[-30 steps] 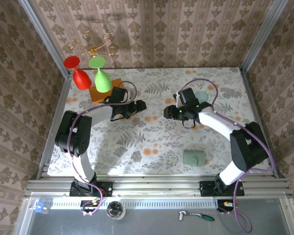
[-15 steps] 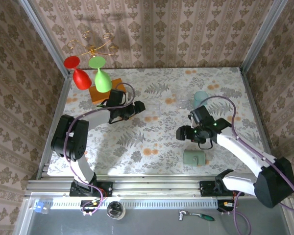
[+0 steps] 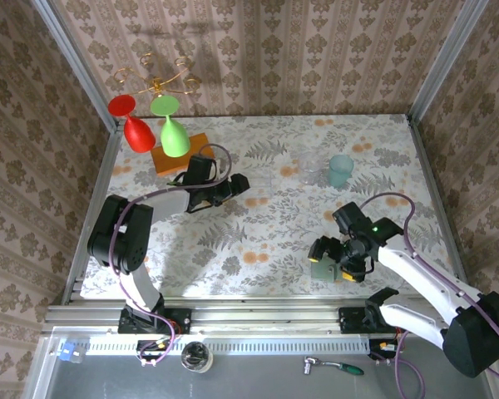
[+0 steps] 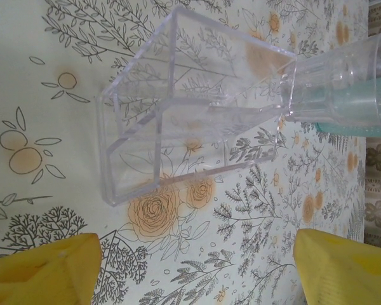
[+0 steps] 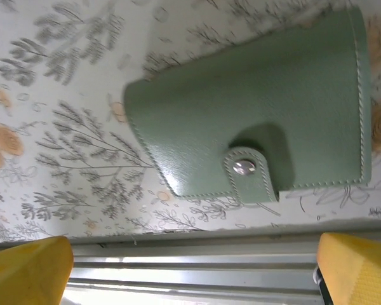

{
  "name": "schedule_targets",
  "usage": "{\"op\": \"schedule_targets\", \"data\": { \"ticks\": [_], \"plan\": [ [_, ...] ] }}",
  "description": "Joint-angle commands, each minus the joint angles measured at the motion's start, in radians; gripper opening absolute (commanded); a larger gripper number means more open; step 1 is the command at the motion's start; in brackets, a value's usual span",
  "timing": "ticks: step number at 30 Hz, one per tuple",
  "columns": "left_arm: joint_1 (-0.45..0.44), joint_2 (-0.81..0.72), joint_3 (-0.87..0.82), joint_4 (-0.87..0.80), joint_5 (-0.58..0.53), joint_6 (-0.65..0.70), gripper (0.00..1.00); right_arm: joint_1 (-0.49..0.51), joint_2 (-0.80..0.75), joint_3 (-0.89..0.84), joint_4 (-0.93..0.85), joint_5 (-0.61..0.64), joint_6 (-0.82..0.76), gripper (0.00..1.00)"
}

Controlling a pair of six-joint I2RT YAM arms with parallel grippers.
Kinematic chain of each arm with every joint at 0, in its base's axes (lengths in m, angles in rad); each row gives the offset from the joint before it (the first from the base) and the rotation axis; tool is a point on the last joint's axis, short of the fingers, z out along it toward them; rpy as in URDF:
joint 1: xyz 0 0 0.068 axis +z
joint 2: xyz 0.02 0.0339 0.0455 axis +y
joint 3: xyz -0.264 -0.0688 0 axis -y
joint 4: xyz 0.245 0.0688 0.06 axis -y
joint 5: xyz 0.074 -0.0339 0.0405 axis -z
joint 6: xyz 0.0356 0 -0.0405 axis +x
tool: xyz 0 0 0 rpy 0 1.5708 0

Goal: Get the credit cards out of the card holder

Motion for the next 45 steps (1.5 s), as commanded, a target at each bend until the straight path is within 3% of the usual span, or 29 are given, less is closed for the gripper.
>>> {"op": "schedule_targets", "data": {
  "ticks": [1,6,22,34,45],
  "plan": [
    [-0.007,-0.029,-0.024,0.051,0.022,-0.026,0.80,-0.010,-0.013,-0.060,-0.002,-0.067,0.122,1.00],
    [-0.008,-0.029,-0.036,0.062,0.021,-0.031,0.80,-0.036,-0.025,-0.136,0.101,-0.097,0.198,1.00],
    [-0.005,-0.037,-0.052,0.068,0.031,-0.038,0.81,-0.161,0.057,-0.174,0.228,0.009,0.224,1.00],
    [0.013,-0.078,-0.091,0.060,0.027,-0.028,0.81,-0.178,0.173,-0.088,0.257,0.063,0.219,0.99],
    [0.041,-0.105,-0.118,0.052,0.032,-0.022,0.82,-0.184,0.347,0.032,0.246,0.098,0.151,0.91]
  ]
}}
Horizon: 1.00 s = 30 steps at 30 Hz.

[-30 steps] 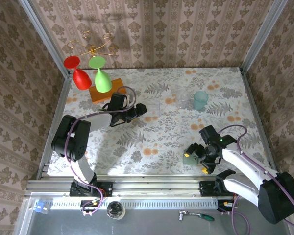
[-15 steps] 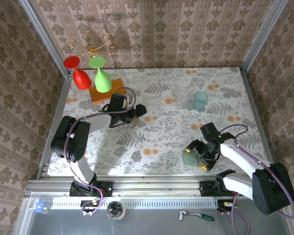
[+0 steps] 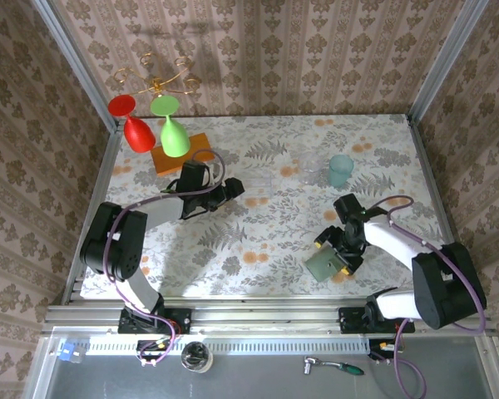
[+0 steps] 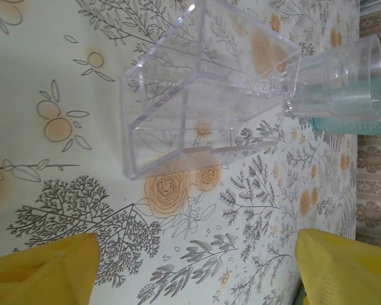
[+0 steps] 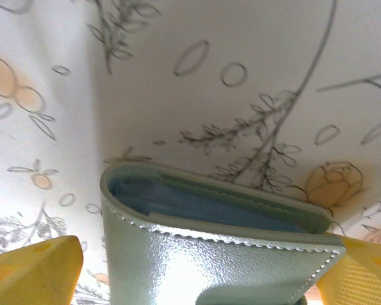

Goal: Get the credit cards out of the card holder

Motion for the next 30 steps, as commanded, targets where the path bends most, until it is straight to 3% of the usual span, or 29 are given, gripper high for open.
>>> {"op": "schedule_targets", "data": {
  "ticks": [1,16,30],
  "plan": [
    [0.011,-0.035,-0.012,-0.006,0.015,-0.001,0.82,-0.004,0.028,0.041,0.003,0.040,-0.030,0.90],
    [0.018,-0.032,-0.015,-0.003,0.016,-0.008,0.82,0.016,0.117,0.058,-0.061,0.082,-0.141,0.86],
    [0.017,-0.044,-0.023,-0.011,0.011,-0.009,0.82,0.097,0.186,0.134,-0.131,0.156,-0.184,0.86]
  ]
}}
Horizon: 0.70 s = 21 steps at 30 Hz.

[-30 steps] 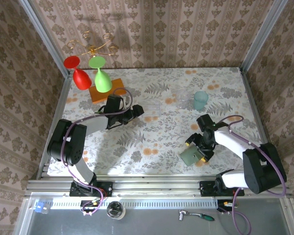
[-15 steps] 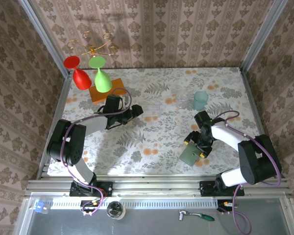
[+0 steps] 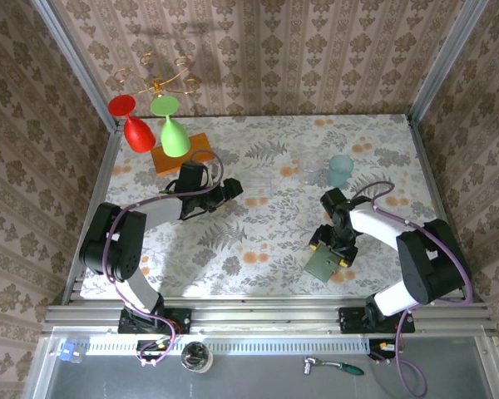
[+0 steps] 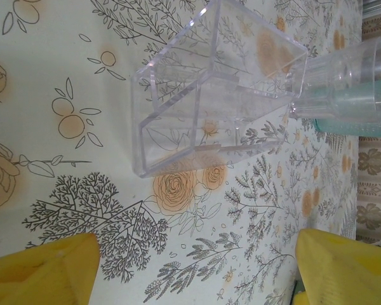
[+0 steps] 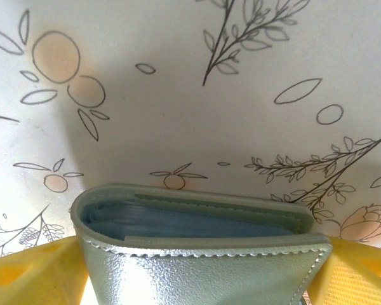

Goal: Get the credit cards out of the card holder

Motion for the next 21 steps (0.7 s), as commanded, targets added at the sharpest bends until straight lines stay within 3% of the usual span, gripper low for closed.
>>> {"op": "schedule_targets", "data": {
  "ticks": [1,21],
  "plan": [
    [0.007,-0.041,-0.014,-0.014,0.006,-0.007,0.82,0.015,0.018,0.011,-0.061,0.070,-0.006,0.85],
    [0.010,-0.042,-0.023,-0.003,0.009,-0.009,0.82,0.057,0.008,0.097,-0.100,0.102,0.007,0.75]
  ]
}}
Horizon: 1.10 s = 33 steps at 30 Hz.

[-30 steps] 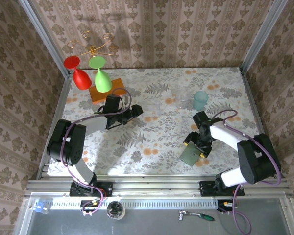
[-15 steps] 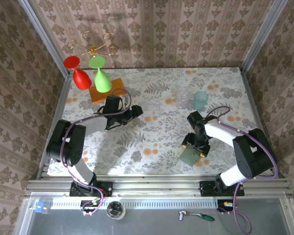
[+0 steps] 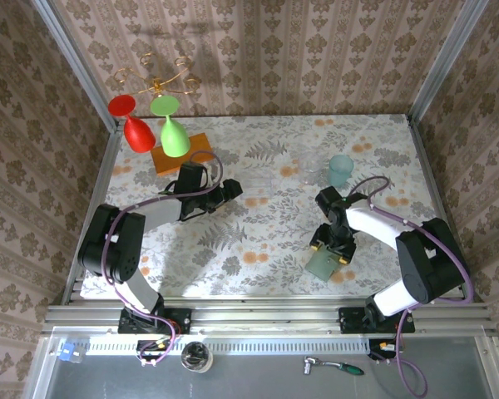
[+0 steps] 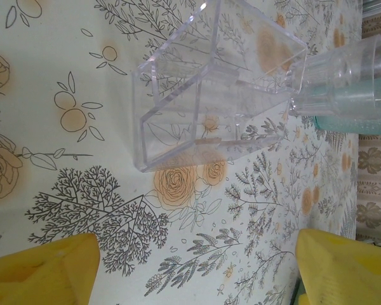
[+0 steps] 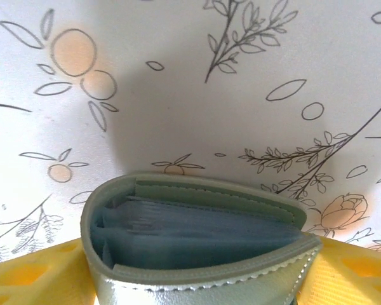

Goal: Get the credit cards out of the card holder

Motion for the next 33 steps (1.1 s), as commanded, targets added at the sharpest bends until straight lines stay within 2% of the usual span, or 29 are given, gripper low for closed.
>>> {"op": "schedule_targets", "data": {
  "ticks": [1,10,12,13,26,33],
  "plan": [
    [0.010,-0.027,-0.010,0.001,0.008,-0.007,0.82,0.022,0.010,0.053,-0.043,0.048,0.008,0.74],
    [0.018,-0.035,-0.004,-0.010,0.013,-0.007,0.82,0.121,0.129,0.219,-0.064,0.087,-0.033,0.71],
    [0.021,-0.043,-0.005,-0.018,0.010,-0.003,0.82,0.149,0.176,0.268,-0.055,0.082,-0.065,0.63],
    [0.021,-0.046,-0.006,-0.023,0.011,-0.003,0.82,0.160,0.197,0.292,-0.059,0.081,-0.072,0.63],
    [0.022,-0.112,-0.056,-0.055,-0.016,-0.024,0.82,0.318,0.459,0.612,-0.041,0.151,-0.143,0.64],
    [0.022,-0.159,-0.064,-0.104,-0.036,-0.014,0.82,0.360,0.583,0.789,-0.056,0.208,-0.167,0.65]
  ]
}}
